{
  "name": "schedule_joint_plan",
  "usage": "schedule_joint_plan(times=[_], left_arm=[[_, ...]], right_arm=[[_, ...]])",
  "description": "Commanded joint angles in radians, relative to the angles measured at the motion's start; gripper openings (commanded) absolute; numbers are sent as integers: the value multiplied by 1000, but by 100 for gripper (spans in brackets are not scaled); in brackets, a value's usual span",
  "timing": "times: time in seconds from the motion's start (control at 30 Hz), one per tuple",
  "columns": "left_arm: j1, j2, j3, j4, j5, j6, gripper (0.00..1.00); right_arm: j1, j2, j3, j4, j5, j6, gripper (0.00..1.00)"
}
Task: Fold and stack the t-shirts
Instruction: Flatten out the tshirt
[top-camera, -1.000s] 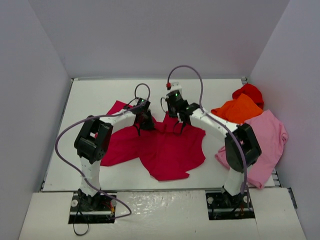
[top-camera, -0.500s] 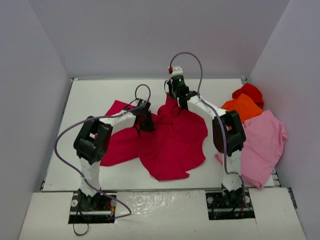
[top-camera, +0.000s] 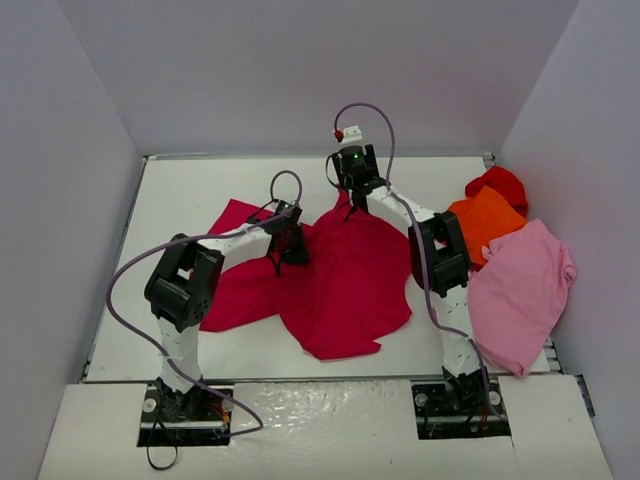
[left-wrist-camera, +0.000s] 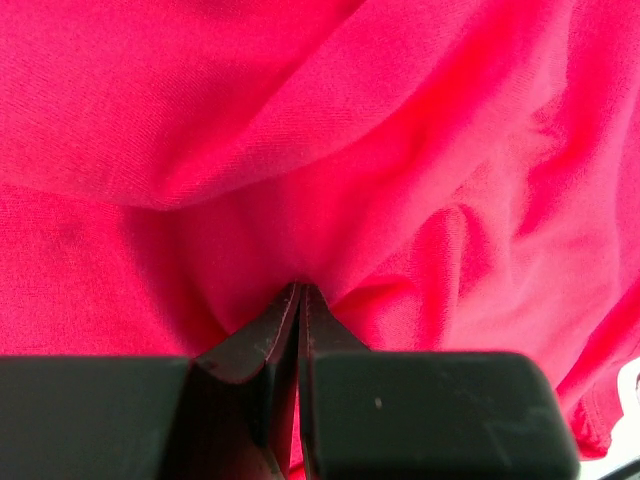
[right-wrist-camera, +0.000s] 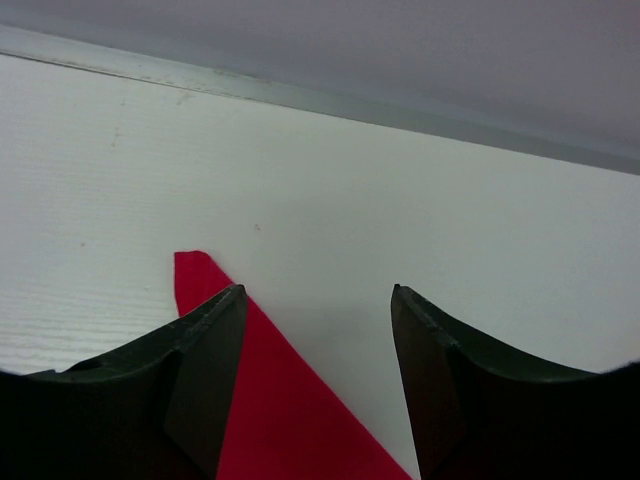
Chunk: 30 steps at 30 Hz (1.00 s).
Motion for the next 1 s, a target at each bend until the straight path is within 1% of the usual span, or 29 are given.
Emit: schedule_joint_plan(times=[0.0,0.07,0.13,0.2,0.27,0.33,0.43,0.53,0.6,0.63,0.7,0.8,0.97], left_arm=[[-18,-58,-47,-99,-68,6,0],[-22,-103,-68,-82,-112,12,0],[-30,-143,-83,-68,-154,23,0],[-37,-228,-83,-72,-234,50,0],[-37,-272,-77,-84,-312,85,0],[-37,-297,-62,-109,-353,102,0],[-27,-276,26,-204,-393,135,0],[-24,-210,111,-273,-371,143,0],[-24,-180,132,-284,-348,134,0],[-24,-164,136,-283,-320,120,0],[-25,-158,119,-254,-270,105,0],[-26,-165,78,-211,-232,75,0],[-26,-168,35,-187,-216,61,0]], right_arm=[[-29,-89,41,62,152,71,76],[-45,-140,6,40,133,140,78],[-52,-197,-48,21,114,176,78],[-52,-273,-137,2,97,239,78],[-52,-319,-204,-17,50,295,76],[-51,-365,-275,-21,20,325,75],[-52,-400,-374,-39,-23,332,74],[-51,-396,-409,-54,-115,342,72],[-49,-385,-414,-54,-179,353,71],[-48,-367,-416,-55,-247,365,71],[-36,-336,-414,-57,-321,368,70],[-16,-287,-399,-67,-346,342,70],[-10,-208,-337,-77,-409,333,69]])
